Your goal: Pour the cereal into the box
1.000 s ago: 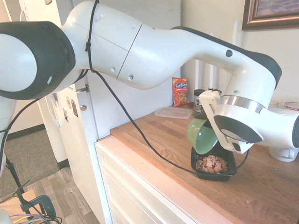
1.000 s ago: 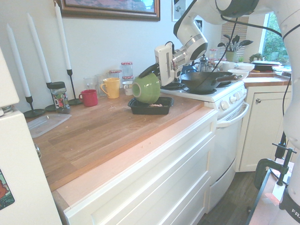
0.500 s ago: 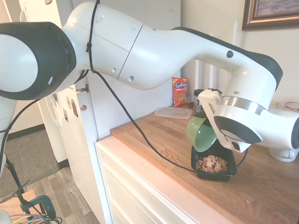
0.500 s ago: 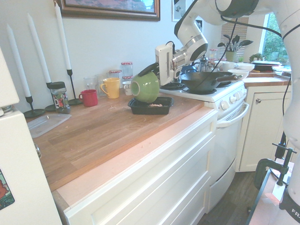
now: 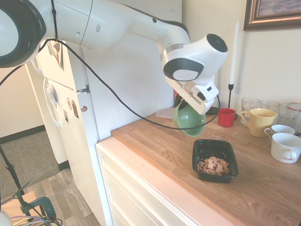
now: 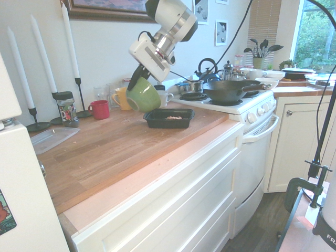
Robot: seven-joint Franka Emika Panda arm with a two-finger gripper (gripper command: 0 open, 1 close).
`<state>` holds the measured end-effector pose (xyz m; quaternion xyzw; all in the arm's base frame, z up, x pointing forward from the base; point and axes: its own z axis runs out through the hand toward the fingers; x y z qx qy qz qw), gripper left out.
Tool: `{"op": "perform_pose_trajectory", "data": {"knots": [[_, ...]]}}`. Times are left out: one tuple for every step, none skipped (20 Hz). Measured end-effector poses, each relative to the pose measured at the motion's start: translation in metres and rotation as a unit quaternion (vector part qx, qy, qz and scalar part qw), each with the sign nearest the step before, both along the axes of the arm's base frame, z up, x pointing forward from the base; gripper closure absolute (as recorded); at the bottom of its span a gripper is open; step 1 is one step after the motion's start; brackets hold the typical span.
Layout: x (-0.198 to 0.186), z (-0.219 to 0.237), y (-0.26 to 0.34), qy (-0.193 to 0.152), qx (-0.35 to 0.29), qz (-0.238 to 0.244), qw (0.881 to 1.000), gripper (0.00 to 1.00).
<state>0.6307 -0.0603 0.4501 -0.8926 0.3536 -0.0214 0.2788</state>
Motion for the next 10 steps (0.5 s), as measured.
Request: {"op": "perform_pose_trajectory", "data": {"knots": [[0.001,-0.004,0.024,0.006,-0.031,-0.001,1.0,1.0],[0.002,-0.008,0.044,0.011,-0.061,-0.002,0.998,1.0],[0.002,-0.013,0.062,0.016,-0.093,-0.003,0.996,1.0],[0.001,-0.017,0.077,0.019,-0.124,-0.005,0.992,1.0],[0.0,-0.021,0.089,0.022,-0.155,-0.006,0.988,1.0],[-0.001,-0.025,0.099,0.024,-0.185,-0.008,0.982,1.0],[-0.002,-0.029,0.109,0.024,-0.215,-0.009,0.976,1.0],[-0.002,-0.034,0.12,0.023,-0.245,-0.009,0.969,1.0],[-0.003,-0.039,0.133,0.021,-0.274,-0.008,0.961,1.0],[-0.004,-0.045,0.146,0.018,-0.303,-0.005,0.953,1.0]]}}
